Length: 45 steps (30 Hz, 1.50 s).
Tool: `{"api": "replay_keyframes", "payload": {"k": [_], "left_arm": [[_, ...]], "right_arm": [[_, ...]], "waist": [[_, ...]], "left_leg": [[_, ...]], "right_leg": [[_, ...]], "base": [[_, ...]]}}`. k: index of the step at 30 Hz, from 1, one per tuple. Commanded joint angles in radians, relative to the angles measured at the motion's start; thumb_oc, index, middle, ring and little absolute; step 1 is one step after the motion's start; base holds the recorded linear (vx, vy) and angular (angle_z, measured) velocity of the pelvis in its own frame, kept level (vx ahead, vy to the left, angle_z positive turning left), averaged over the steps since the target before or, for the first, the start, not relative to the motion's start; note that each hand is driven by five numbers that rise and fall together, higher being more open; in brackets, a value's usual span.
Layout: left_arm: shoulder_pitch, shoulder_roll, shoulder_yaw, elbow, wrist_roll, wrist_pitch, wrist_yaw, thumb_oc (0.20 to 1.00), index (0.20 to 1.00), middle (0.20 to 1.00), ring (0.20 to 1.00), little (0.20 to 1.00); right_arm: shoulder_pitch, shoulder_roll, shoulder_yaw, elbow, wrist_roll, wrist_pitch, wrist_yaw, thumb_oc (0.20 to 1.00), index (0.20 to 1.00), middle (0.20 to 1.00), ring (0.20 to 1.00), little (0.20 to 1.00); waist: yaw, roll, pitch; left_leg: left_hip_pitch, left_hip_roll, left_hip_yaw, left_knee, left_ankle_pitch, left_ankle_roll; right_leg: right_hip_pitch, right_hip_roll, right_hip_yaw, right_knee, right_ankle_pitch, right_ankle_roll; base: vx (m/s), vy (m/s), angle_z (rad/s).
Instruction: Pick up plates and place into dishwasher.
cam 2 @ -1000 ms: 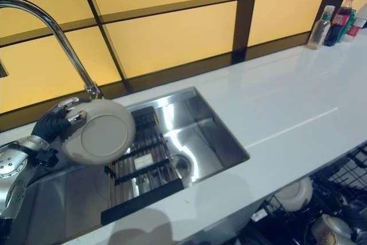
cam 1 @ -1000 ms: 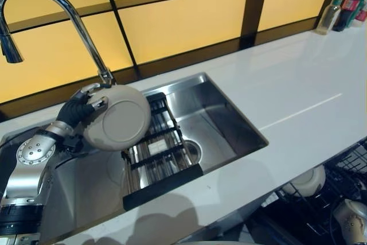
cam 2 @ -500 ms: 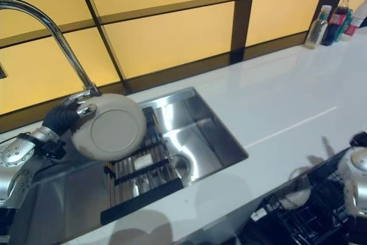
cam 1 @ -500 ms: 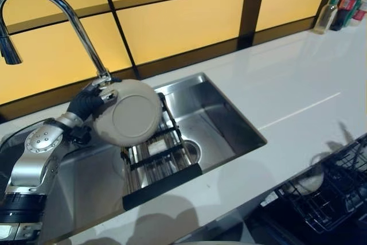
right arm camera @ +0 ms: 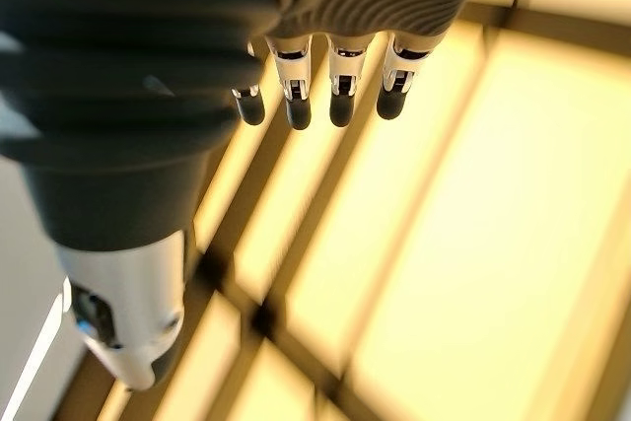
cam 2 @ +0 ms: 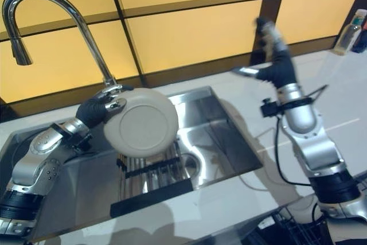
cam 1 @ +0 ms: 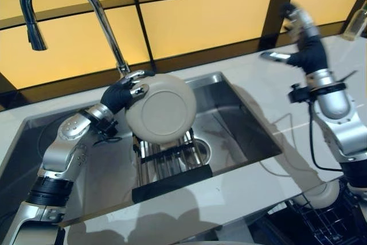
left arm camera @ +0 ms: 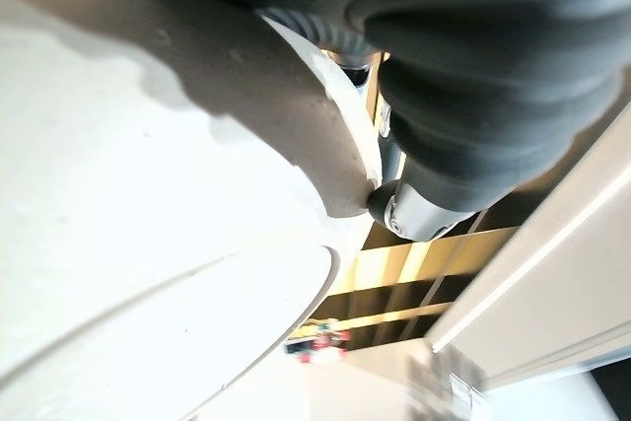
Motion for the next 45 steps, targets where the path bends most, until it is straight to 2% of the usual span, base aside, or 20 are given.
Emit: {"api": "replay_keyframes", "payload": {"k": [1, 6, 9, 12, 20, 27, 33, 37, 38, 40, 42, 44, 45], "left_arm": [[-0.083, 0.01, -0.045, -0.059, -0.073, -0.075, -0.033, 0.2, 0.2, 0.2, 0.2, 0.2], [-0.09, -0.045, -0.105, -0.067, -0.034, -0.093, -0.059, 0.2, 0.2, 0.2, 0.2, 0.2], [-0.073, -0.071, -0.115, -0.069, -0.017, -0.106, -0.085, 0.2, 0.2, 0.2, 0.2, 0.2], [-0.064, -0.062, -0.123, -0.08, 0.005, -0.107, -0.082, 0.2, 0.2, 0.2, 0.2, 0.2], [-0.028, -0.081, -0.116, -0.093, 0.023, -0.122, -0.08, 0.2, 0.2, 0.2, 0.2, 0.2], [-0.025, -0.061, -0.115, -0.099, 0.019, -0.122, -0.068, 0.2, 0.2, 0.2, 0.2, 0.2], [-0.032, -0.069, -0.135, -0.097, 0.017, -0.126, -0.063, 0.2, 0.2, 0.2, 0.2, 0.2], [-0.04, -0.078, -0.15, -0.082, -0.007, -0.132, -0.058, 0.2, 0.2, 0.2, 0.2, 0.2], [-0.04, -0.085, -0.154, -0.08, -0.015, -0.133, -0.054, 0.2, 0.2, 0.2, 0.2, 0.2], [-0.038, -0.101, -0.159, -0.079, -0.017, -0.134, -0.05, 0.2, 0.2, 0.2, 0.2, 0.2], [-0.038, -0.11, -0.169, -0.082, -0.02, -0.134, -0.043, 0.2, 0.2, 0.2, 0.2, 0.2], [-0.039, -0.12, -0.177, -0.083, -0.033, -0.13, -0.04, 0.2, 0.2, 0.2, 0.2, 0.2], [-0.039, -0.126, -0.179, -0.081, -0.035, -0.129, -0.04, 0.2, 0.2, 0.2, 0.2, 0.2]], "right_arm": [[-0.065, 0.022, 0.072, -0.02, 0.048, 0.053, 0.121, 1.0, 1.0, 1.0, 1.0, 1.0], [-0.087, 0.088, 0.15, 0.009, 0.068, 0.106, 0.18, 1.0, 1.0, 1.0, 1.0, 1.0], [-0.078, 0.113, 0.185, 0.028, 0.028, 0.115, 0.245, 1.0, 1.0, 1.0, 1.0, 1.0], [-0.068, 0.105, 0.206, 0.033, 0.019, 0.166, 0.278, 1.0, 1.0, 1.0, 1.0, 1.0], [-0.016, 0.135, 0.202, 0.084, 0.077, 0.27, 0.267, 1.0, 1.0, 1.0, 1.0, 1.0], [0.02, 0.118, 0.207, 0.132, 0.101, 0.412, 0.327, 1.0, 1.0, 1.0, 1.0, 1.0], [0.029, 0.14, 0.218, 0.143, 0.192, 0.399, 0.391, 1.0, 1.0, 1.0, 1.0, 1.0], [0.019, 0.156, 0.232, 0.155, 0.261, 0.415, 0.438, 0.721, 0.721, 0.721, 0.721, 0.721], [0.018, 0.164, 0.238, 0.163, 0.28, 0.424, 0.443, 0.683, 0.683, 0.683, 0.683, 0.683], [0.021, 0.176, 0.239, 0.173, 0.295, 0.434, 0.464, 0.661, 0.661, 0.661, 0.661, 0.661], [0.03, 0.184, 0.239, 0.176, 0.317, 0.44, 0.48, 0.664, 0.664, 0.664, 0.664, 0.664], [0.034, 0.192, 0.235, 0.181, 0.359, 0.449, 0.492, 0.715, 0.715, 0.715, 0.715, 0.715], [0.036, 0.197, 0.234, 0.184, 0.372, 0.452, 0.5, 0.831, 0.831, 0.831, 0.831, 0.831]], "waist": [[0.028, -0.081, -0.101], [0.04, -0.09, -0.097], [0.043, -0.091, -0.096], [0.044, -0.092, -0.091], [0.042, -0.092, -0.08], [0.034, -0.093, -0.075], [0.034, -0.095, -0.071], [0.036, -0.098, -0.074], [0.037, -0.1, -0.075], [0.038, -0.101, -0.075], [0.038, -0.103, -0.075], [0.038, -0.106, -0.074], [0.038, -0.107, -0.074]], "left_leg": [[-0.083, -0.071, 0.038, 0.047, -0.036, 0.023], [-0.075, -0.071, 0.026, 0.041, -0.035, 0.024], [-0.071, -0.068, 0.027, 0.036, -0.033, 0.023], [-0.06, -0.065, 0.028, 0.026, -0.033, 0.022], [-0.057, -0.062, 0.032, 0.027, -0.031, 0.024], [-0.052, -0.059, 0.041, 0.022, -0.028, 0.022], [-0.05, -0.063, 0.036, 0.026, -0.029, 0.023], [-0.051, -0.066, 0.03, 0.028, -0.031, 0.024], [-0.051, -0.066, 0.031, 0.03, -0.031, 0.024], [-0.051, -0.066, 0.032, 0.032, -0.032, 0.026], [-0.052, -0.066, 0.032, 0.032, -0.032, 0.026], [-0.05, -0.067, 0.031, 0.032, -0.032, 0.027], [-0.049, -0.067, 0.031, 0.033, -0.033, 0.027]], "right_leg": [[-0.017, -0.012, 0.001, 0.094, -0.143, 0.051], [-0.007, -0.012, -0.011, 0.094, -0.147, 0.048], [-0.004, -0.012, -0.012, 0.093, -0.147, 0.048], [0.005, -0.01, -0.011, 0.091, -0.151, 0.049], [0.009, -0.008, -0.006, 0.091, -0.15, 0.048], [0.013, -0.008, -0.003, 0.091, -0.148, 0.049], [0.015, -0.006, -0.002, 0.094, -0.145, 0.049], [0.016, -0.008, -0.001, 0.088, -0.142, 0.051], [0.016, -0.009, -0.001, 0.088, -0.141, 0.051], [0.016, -0.008, 0.001, 0.088, -0.14, 0.05], [0.018, -0.008, 0.001, 0.084, -0.138, 0.049], [0.019, -0.008, 0.002, 0.083, -0.137, 0.05], [0.02, -0.008, 0.002, 0.084, -0.137, 0.05]], "base": [[-0.01, 0.009, 0.19], [0.0, 0.001, 0.17], [0.01, 0.006, 0.03], [0.01, 0.002, 0.04], [0.0, 0.0, 0.0], [0.0, 0.0, 0.0], [0.0, 0.0, 0.0], [0.0, 0.0, 0.0], [0.0, 0.0, 0.0], [0.0, 0.0, 0.0], [0.0, 0.0, 0.0], [0.0, 0.0, 0.0], [0.0, 0.0, 0.0]]}}
